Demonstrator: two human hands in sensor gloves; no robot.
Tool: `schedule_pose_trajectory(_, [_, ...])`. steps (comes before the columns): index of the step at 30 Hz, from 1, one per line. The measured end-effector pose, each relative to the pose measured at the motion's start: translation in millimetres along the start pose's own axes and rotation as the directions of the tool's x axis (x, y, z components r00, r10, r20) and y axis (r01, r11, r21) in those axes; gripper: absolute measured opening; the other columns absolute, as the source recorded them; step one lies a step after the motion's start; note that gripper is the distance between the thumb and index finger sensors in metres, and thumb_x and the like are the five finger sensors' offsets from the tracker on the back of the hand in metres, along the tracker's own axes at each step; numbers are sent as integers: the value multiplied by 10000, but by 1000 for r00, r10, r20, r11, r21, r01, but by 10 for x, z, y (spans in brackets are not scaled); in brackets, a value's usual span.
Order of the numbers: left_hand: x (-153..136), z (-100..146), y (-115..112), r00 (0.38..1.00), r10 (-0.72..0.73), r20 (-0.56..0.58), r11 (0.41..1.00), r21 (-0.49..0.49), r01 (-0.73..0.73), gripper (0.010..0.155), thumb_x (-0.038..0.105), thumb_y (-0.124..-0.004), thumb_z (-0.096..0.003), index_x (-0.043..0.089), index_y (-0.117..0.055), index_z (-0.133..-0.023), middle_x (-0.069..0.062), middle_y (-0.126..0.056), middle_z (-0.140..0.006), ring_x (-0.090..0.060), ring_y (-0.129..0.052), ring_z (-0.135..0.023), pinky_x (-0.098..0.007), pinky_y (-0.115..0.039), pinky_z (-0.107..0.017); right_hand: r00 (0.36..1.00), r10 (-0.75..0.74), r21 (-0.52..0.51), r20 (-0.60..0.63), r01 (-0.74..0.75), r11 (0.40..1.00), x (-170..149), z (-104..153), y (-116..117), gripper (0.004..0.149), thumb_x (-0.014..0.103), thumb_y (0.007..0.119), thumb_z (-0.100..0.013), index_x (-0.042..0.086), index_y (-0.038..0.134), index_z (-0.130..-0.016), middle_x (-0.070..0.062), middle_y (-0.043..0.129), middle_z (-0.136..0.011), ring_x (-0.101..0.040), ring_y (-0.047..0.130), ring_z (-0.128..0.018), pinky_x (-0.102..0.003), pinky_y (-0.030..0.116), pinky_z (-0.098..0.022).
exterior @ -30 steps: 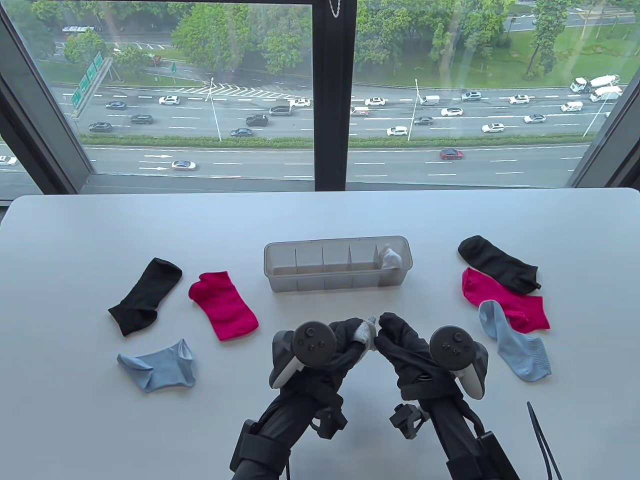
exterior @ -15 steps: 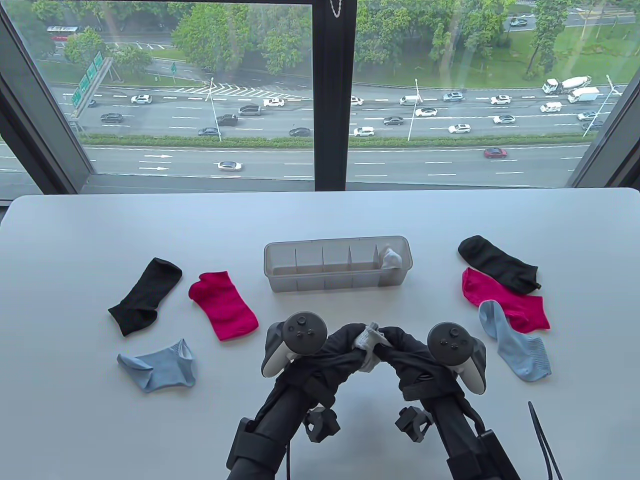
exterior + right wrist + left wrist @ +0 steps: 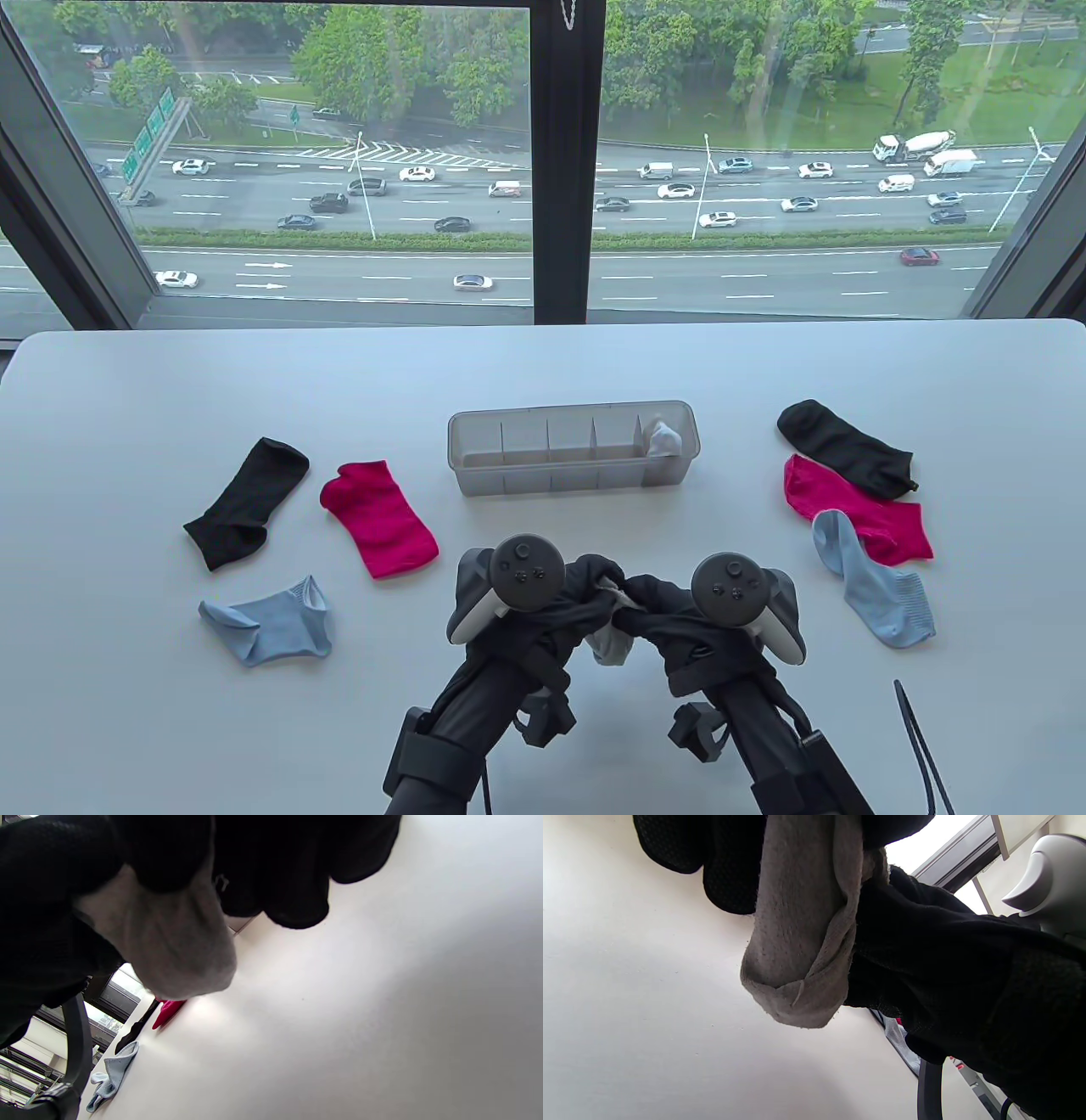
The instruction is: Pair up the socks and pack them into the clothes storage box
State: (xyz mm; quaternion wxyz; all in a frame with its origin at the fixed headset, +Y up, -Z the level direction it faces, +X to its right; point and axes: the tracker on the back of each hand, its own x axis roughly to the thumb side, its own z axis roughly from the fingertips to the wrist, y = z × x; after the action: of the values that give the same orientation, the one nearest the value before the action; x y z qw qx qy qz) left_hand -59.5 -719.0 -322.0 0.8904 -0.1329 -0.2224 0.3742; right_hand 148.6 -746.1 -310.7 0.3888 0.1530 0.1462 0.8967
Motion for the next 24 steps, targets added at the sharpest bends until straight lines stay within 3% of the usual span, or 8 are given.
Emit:
schedule_pose_trajectory(7, [-61,0,40,995,97,-7,995,18,-97,389,394,-625,-599,127,-850,-772,-151,-919,-719,-385,-968,-630,-667,-685,-664,1000,15,68,24,-16,998,76,-36,49,449,355,772,-522,196,729,-940,-53,903,-804,-293,920,-754,-544,706,-669])
schedule_pose_trajectory(9, [-76,9,43,996,86,-28,996,4,-85,427,395,-681,-585,136,-772,-912,-185,-872,-886,-423,-937,-749,-681,-663,-675,1000,1,31,3,-1,1000,43,-31,9,435,348,767,-530,193,733,-935,-60,908,-796,-292,930,-741,-540,716,-661])
schedule_pose_trajectory(10, [-76,-8,23,997,60,-59,995,-72,-64,580,350,-704,-586,46,-611,-1072,-285,-737,-1040,-480,-863,-857,-698,-632,-688,1000,-8,20,-10,8,1000,9,-25,-27,438,352,756,-538,183,724,-941,-54,910,-782,-280,936,-725,-533,726,-655])
schedule_pose_trajectory(11, [-74,-13,-1,995,2,-102,988,-156,-18,660,352,-700,-590,3,-507,-1116,-309,-672,-1080,-505,-804,-923,-697,-607,-710,999,-34,14,-13,35,999,-23,-16,-62,438,354,748,-544,177,721,-944,-52,910,-771,-270,939,-710,-531,732,-648])
schedule_pose_trajectory(14, [-28,-46,-80,996,-53,-74,991,-123,44,543,313,-723,-575,42,-646,-1040,-246,-807,-992,-450,-894,-861,-664,-669,-693,999,-46,31,-25,47,998,-83,7,-98,437,347,748,-546,168,725,-944,-70,904,-775,-289,930,-717,-546,719,-651])
schedule_pose_trajectory(16, [10,-59,-91,998,-51,-48,979,-201,41,519,277,-708,-563,111,-597,-1043,-205,-719,-1064,-442,-818,-941,-664,-635,-723,998,-65,48,-11,65,997,-74,11,-126,432,334,748,-543,167,728,-941,-76,899,-796,-307,922,-742,-555,709,-660])
schedule_pose_trajectory(20, [39,-64,-99,1000,-19,7,970,-244,20,498,257,-720,-532,111,-626,-999,-200,-747,-1023,-428,-845,-906,-634,-669,-721,996,91,92,10,-92,992,-20,-15,-179,433,329,724,-531,207,716,-947,-40,892,-792,-260,917,-744,-536,708,-678])
schedule_pose_trajectory(24, [40,-54,-120,1000,-5,12,980,-197,8,579,225,-695,-548,72,-522,-1078,-239,-746,-1001,-455,-862,-866,-661,-673,-702,1000,19,33,-11,-18,999,-59,6,-216,435,354,753,-531,204,733,-939,-52,898,-793,-280,917,-748,-547,697,-677])
